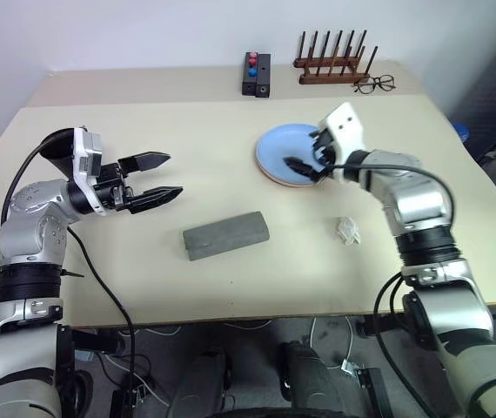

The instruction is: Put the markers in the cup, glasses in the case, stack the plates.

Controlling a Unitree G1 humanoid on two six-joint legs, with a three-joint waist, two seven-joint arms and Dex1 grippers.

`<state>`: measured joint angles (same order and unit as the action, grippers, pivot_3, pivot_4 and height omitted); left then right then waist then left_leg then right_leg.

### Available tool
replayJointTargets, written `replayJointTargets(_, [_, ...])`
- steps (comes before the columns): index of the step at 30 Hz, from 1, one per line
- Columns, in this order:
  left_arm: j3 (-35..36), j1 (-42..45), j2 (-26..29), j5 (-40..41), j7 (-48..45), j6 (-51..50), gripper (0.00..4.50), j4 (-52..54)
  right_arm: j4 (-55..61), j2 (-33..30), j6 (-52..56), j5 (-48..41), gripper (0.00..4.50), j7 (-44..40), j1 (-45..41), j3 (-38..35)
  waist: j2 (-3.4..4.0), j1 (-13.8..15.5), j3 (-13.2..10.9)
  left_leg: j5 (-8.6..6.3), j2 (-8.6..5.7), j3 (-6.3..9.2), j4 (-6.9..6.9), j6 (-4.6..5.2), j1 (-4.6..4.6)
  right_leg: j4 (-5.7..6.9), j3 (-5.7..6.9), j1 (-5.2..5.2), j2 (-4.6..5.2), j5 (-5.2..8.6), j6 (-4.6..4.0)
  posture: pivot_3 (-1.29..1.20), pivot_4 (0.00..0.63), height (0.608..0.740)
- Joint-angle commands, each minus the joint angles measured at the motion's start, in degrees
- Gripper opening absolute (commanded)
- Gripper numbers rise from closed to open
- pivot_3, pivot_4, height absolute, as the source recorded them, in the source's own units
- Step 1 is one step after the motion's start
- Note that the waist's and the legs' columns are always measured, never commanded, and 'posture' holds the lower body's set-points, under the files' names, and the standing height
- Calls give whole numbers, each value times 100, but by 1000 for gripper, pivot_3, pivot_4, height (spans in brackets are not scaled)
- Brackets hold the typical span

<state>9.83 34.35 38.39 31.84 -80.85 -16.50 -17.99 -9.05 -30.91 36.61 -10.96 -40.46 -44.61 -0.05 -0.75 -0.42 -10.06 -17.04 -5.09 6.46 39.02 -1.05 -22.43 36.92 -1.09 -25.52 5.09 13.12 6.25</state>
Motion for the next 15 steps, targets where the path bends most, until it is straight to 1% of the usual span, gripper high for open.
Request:
replayJointTargets(1, [-210,67,87,-12,-353,-18,4500,192,1169,-504,1096,-522,4462,-215,564,-441,0,-9,0,-8,0,2,1,14,1,-1,1,3,-1,0,0,0,150,740])
replayJointTargets(5, [-532,169,-1,-254,-591,207,4500,49,2102,-863,1972,-839,4462,-154,1258,-610,7,-78,-1,-16,4,-10,-1,28,5,-3,-5,2,-4,0,0,0,150,740])
replayJointTargets(8, [-637,334,-112,-323,-678,381,4500,-160,2587,-1061,2256,-930,4462,-102,1771,-618,9,-44,-2,-16,8,-10,-4,28,9,4,-6,1,-7,0,0,0,150,740])
replayJointTargets(11, [-686,535,-185,-389,-798,519,4500,-469,2796,-1254,2241,-818,4462,-6,2276,-529,9,-32,-2,-16,5,-12,0,29,9,3,-6,3,-4,0,0,0,150,740])
replayJointTargets(15, [-711,650,-224,-472,-938,672,4500,-691,2840,-1342,2074,-716,4462,84,2649,-387,9,-23,-1,-16,4,-13,1,29,9,2,-6,5,-3,0,0,0,150,740])
